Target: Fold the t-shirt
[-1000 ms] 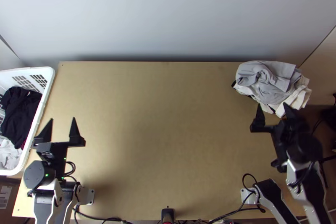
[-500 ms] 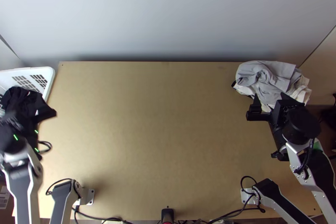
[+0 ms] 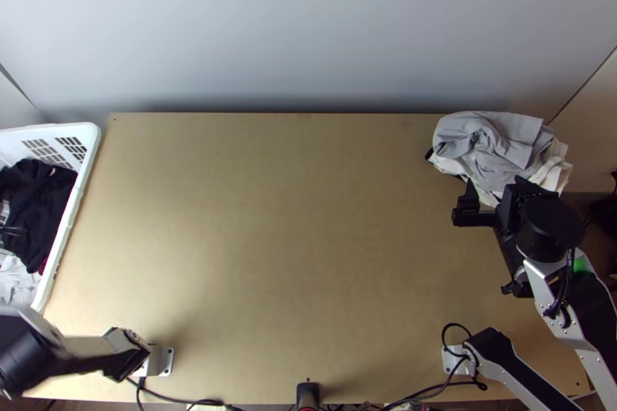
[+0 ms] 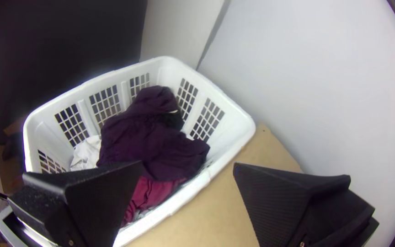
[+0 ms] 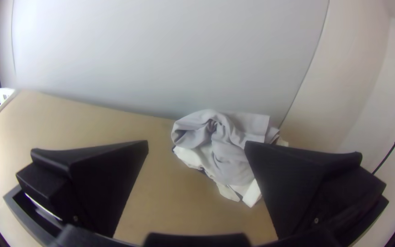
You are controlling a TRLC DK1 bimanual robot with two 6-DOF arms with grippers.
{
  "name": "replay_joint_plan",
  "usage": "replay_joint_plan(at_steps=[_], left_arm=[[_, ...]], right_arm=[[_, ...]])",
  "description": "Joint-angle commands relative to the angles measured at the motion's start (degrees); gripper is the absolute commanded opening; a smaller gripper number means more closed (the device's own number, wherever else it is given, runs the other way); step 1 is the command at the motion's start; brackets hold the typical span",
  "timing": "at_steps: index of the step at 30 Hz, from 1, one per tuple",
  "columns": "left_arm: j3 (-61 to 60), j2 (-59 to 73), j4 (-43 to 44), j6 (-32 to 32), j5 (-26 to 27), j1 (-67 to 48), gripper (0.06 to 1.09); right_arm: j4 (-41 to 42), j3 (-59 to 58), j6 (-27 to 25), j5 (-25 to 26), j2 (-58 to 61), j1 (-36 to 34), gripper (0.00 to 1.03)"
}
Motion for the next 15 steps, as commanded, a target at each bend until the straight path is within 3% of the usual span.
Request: replay_joint_plan(at_steps=[1, 15], left_arm=[[15.36, 22.27, -4.15, -2.76, 1.24, 6.90, 1.04], [47.70, 57.78, -5.73, -4.70, -6.41, 7.42, 1.04]], right_arm=[[-2.05, 0.77, 0.12, 0.08, 0.17, 0.10, 0.98], [-7.50, 0.59, -1.46, 0.78, 0.17, 0.10, 0.98]])
